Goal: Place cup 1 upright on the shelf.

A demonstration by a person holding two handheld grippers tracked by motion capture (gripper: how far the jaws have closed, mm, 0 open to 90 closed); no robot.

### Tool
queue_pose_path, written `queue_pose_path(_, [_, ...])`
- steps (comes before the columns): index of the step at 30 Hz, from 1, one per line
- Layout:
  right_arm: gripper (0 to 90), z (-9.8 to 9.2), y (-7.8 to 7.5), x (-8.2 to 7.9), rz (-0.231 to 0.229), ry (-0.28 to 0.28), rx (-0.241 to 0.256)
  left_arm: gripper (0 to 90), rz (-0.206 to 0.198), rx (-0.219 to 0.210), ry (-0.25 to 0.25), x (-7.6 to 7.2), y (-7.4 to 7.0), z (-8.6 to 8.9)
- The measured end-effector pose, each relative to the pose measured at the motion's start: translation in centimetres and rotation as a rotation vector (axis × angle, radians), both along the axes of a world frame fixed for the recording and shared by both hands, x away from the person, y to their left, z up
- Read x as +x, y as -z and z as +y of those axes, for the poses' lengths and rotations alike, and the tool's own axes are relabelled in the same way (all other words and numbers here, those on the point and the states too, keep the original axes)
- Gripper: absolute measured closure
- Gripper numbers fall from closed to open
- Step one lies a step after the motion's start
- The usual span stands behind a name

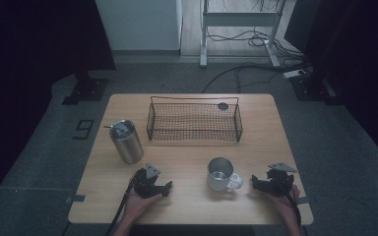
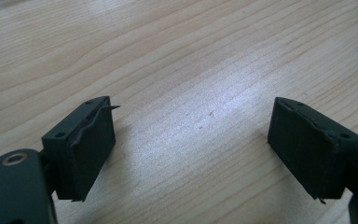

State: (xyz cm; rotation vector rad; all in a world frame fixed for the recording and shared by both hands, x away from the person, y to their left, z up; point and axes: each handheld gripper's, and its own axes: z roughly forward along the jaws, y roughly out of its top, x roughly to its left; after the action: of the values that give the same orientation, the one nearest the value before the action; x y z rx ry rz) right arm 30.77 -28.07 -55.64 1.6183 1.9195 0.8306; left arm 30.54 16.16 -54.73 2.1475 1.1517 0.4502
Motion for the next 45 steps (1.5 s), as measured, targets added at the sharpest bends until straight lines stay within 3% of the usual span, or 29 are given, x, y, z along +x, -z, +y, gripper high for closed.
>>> queue_pose_path(5, [2.4, -0.2, 0.0, -0.1, 0.0, 0.029, -0.002, 14.4, 0.001, -0.001, 0.003, 0.0, 0.0, 0.0])
queue_pose_path(27, [5.8, -0.2, 0.0, -0.6, -0.008, 0.024, -0.002, 14.5, 0.0, 0.0, 0.0, -0.1, 0.0, 0.1])
queue_pose_path(34, [6.0, -0.2, 0.0, -0.6, -0.009, 0.024, 0.0, 14.5, 0.022, 0.004, -0.008, -0.1, -0.2, -0.2])
queue_pose_path(40, [6.2, -0.2, 0.0, -0.7, -0.01, 0.027, 0.001, 14.5, 0.021, -0.017, 0.003, -0.3, -0.9, 0.0])
queue_pose_path(41, [6.2, -0.2, 0.0, -0.7, -0.01, 0.027, 0.001, 14.5, 0.012, -0.043, -0.009, -0.3, -1.4, 0.4])
queue_pose_path(45, [6.0, -0.2, -0.1, -0.6, -0.008, 0.023, 0.0, 14.6, -0.015, -0.071, -0.033, -0.6, -2.4, 1.3])
